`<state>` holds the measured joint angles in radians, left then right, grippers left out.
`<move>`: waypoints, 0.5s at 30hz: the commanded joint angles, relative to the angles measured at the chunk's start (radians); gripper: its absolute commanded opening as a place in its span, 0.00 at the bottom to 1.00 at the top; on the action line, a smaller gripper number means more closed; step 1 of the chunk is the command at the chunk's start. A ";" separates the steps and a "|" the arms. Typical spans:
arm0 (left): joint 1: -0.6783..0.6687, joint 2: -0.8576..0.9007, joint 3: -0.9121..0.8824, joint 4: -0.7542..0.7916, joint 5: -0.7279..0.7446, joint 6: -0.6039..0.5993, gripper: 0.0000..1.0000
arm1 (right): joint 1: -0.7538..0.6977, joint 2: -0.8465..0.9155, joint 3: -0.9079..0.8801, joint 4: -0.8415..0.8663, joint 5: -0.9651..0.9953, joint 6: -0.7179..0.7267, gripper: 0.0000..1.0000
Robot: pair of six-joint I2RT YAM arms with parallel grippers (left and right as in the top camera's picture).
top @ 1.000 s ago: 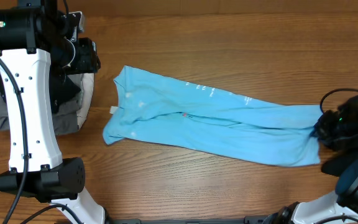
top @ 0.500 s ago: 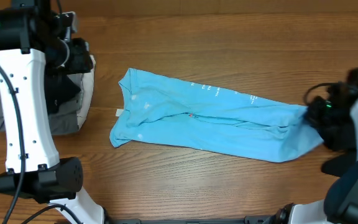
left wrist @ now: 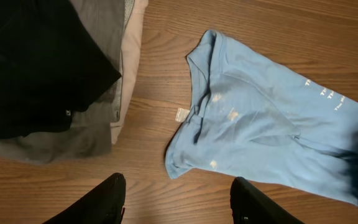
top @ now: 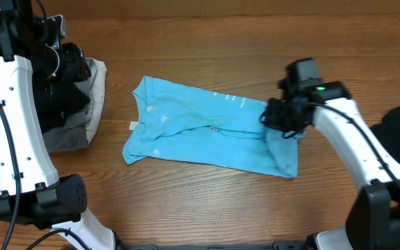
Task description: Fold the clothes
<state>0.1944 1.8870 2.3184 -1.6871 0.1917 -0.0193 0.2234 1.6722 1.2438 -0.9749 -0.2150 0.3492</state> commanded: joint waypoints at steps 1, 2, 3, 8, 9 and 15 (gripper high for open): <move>-0.001 -0.003 0.008 -0.002 0.020 -0.003 0.57 | 0.084 0.074 0.020 0.035 -0.043 0.053 0.04; -0.001 -0.003 0.008 -0.002 0.020 -0.003 0.58 | 0.111 0.090 0.020 0.054 -0.057 0.053 0.04; -0.001 -0.003 0.008 -0.002 0.020 -0.003 0.58 | 0.138 0.104 0.020 0.074 -0.064 0.056 0.04; -0.001 -0.003 0.008 -0.002 0.041 -0.003 0.59 | 0.234 0.126 0.021 0.173 -0.063 0.079 0.05; -0.001 -0.003 0.008 -0.002 0.042 -0.003 0.60 | 0.244 0.126 0.021 0.179 -0.063 0.092 0.19; -0.002 -0.003 0.008 -0.002 0.042 -0.003 0.61 | 0.200 0.119 0.022 0.161 -0.022 0.097 0.77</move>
<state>0.1944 1.8870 2.3184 -1.6875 0.2108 -0.0193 0.4664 1.8076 1.2438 -0.8085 -0.2581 0.4282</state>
